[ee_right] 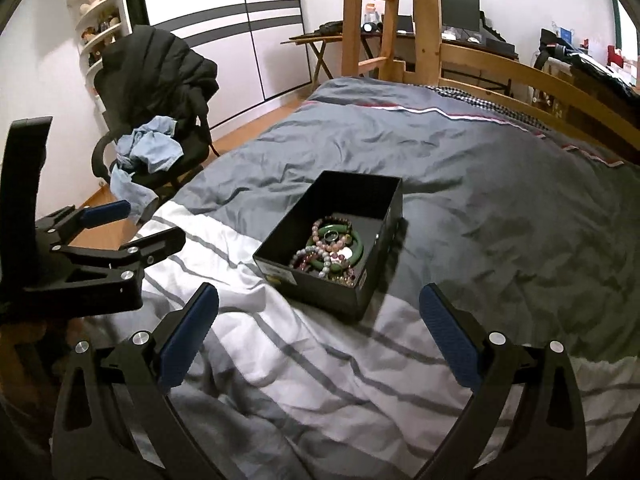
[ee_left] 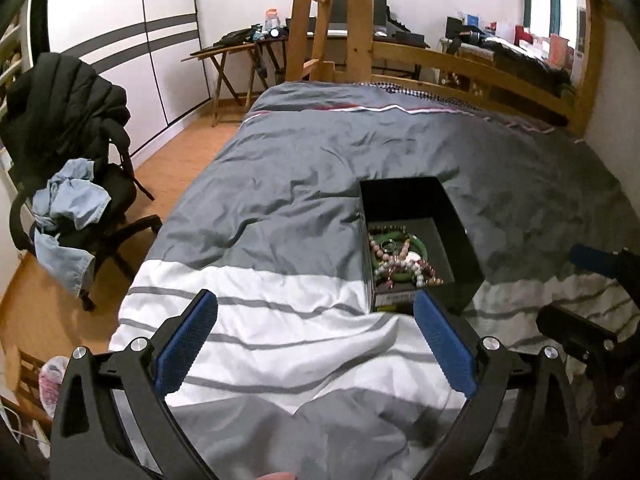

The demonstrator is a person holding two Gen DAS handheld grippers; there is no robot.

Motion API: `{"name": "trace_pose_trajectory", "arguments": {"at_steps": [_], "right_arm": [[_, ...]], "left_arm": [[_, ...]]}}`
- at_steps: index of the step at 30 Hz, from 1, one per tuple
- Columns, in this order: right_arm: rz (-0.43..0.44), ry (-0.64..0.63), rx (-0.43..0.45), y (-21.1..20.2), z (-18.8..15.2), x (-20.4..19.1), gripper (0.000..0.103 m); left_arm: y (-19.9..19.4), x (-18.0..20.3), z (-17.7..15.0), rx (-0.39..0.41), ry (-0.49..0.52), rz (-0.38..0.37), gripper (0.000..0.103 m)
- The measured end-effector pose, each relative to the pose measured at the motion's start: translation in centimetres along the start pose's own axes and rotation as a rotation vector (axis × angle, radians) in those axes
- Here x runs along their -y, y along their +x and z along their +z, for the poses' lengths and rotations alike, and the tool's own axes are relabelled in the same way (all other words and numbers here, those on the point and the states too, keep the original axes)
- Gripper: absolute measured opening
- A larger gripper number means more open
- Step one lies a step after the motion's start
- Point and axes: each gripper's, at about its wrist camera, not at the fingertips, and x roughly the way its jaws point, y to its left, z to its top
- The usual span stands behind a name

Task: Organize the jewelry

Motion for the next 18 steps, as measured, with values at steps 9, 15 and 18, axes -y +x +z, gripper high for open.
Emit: {"name": "trace_pose_trajectory", "arguments": {"at_steps": [9,15,18], "right_arm": [[-0.025,0.011,-0.018,-0.4,-1.0,-0.5,0.099],[-0.038,0.000,-0.018,-0.1,-1.3,-0.8,0.099],[-0.032,0.004,-0.022,0.0,-1.4,-0.8,0.099]], "left_arm": [[-0.3,0.7,-0.9,-0.004,0.032,0.016,0.097],[-0.1,1.1,-1.0,-0.019,0.049,0.030,0.097],[0.0,1.2,-1.1,-0.026,0.051,0.025,0.097]]}}
